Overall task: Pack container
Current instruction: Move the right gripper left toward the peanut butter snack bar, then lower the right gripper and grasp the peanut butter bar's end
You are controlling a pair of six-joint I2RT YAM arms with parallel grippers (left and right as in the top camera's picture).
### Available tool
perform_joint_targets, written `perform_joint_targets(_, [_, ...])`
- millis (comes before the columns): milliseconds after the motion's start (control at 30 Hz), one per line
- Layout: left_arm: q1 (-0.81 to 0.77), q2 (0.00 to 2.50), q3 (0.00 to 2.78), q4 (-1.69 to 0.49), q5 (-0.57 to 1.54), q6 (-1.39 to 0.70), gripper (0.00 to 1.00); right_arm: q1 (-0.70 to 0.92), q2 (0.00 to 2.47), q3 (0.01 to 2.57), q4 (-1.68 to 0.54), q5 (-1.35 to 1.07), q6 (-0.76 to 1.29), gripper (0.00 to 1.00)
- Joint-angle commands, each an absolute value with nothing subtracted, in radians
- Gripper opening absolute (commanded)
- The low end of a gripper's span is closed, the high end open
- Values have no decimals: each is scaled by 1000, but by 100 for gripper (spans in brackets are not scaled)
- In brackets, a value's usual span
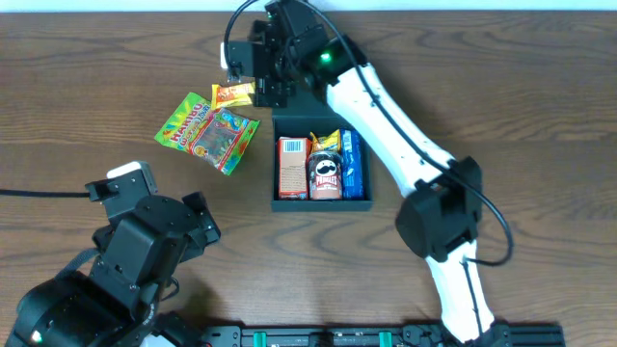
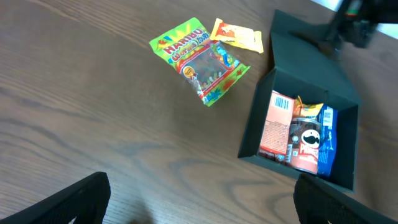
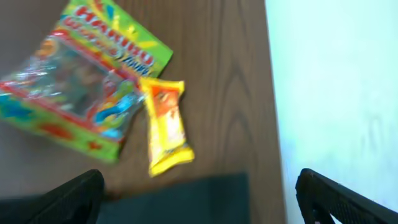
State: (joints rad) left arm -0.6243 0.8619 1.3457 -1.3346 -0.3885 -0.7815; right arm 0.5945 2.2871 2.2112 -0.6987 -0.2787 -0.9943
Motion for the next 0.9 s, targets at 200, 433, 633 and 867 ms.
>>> perform_joint_targets(200, [-621, 862, 1366, -1336, -399, -774, 95, 606, 2436, 2229, -598, -406, -1056, 98])
perform_joint_targets(433, [-621, 862, 1366, -1336, -399, -774, 95, 606, 2506, 2229, -540, -430, -1051, 96])
perform_joint_targets(633, [-621, 862, 1366, -1336, -399, -774, 95, 609, 2553, 2229, -486, -415, -1047, 93])
perform_joint_targets(867, [-621, 862, 1366, -1336, -400, -774, 95, 616, 2589, 2229, -467, -373, -1048, 93])
